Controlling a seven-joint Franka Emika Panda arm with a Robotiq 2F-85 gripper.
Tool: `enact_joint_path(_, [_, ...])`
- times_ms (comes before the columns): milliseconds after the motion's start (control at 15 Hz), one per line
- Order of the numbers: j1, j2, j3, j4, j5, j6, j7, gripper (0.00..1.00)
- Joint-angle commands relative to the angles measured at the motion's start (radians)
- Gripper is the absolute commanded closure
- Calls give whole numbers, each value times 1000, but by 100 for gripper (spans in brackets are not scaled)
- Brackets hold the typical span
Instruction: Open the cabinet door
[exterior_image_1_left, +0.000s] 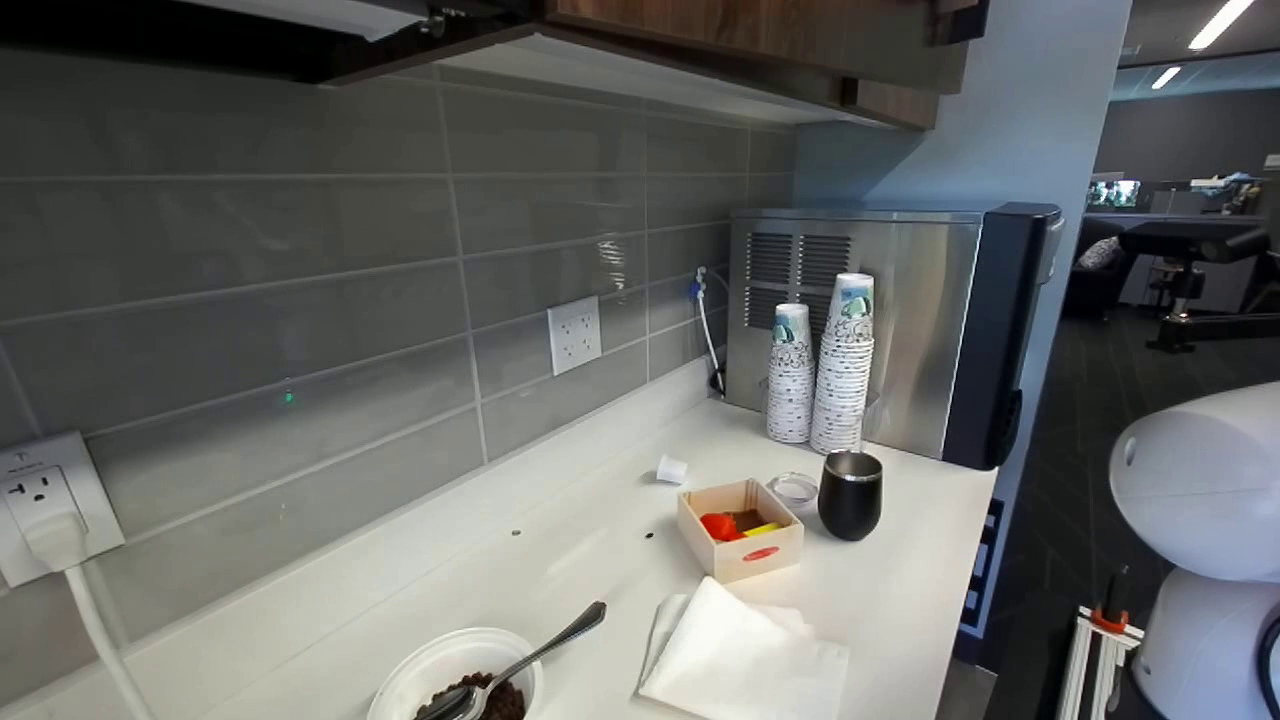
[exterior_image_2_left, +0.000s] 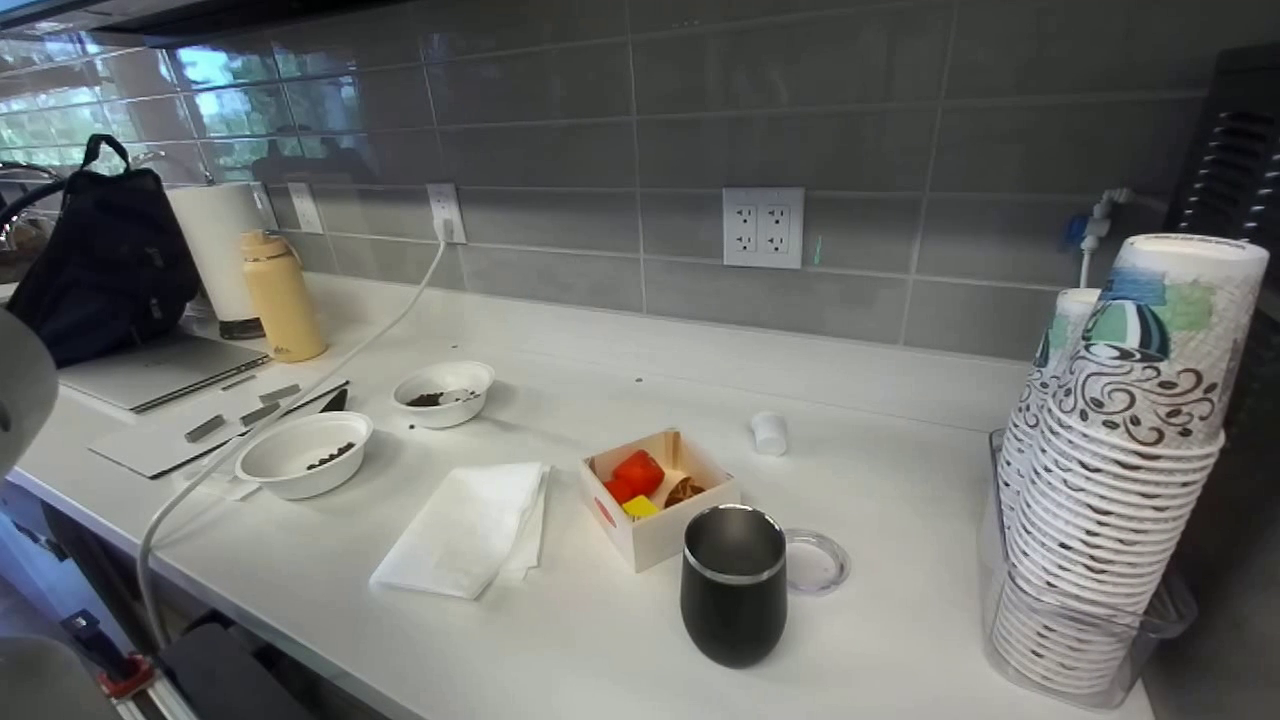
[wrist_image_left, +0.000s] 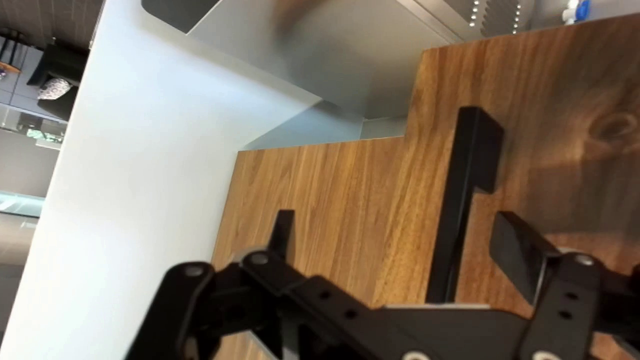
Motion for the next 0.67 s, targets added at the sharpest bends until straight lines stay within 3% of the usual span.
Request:
enact_joint_path(0, [96,82,-27,62,41,-3,8,0])
enact_joint_path(333, [274,113,-134,93,142,-32,-46,0])
enact_joint_path(600, [364,96,-201,131,213,-165,-124,0])
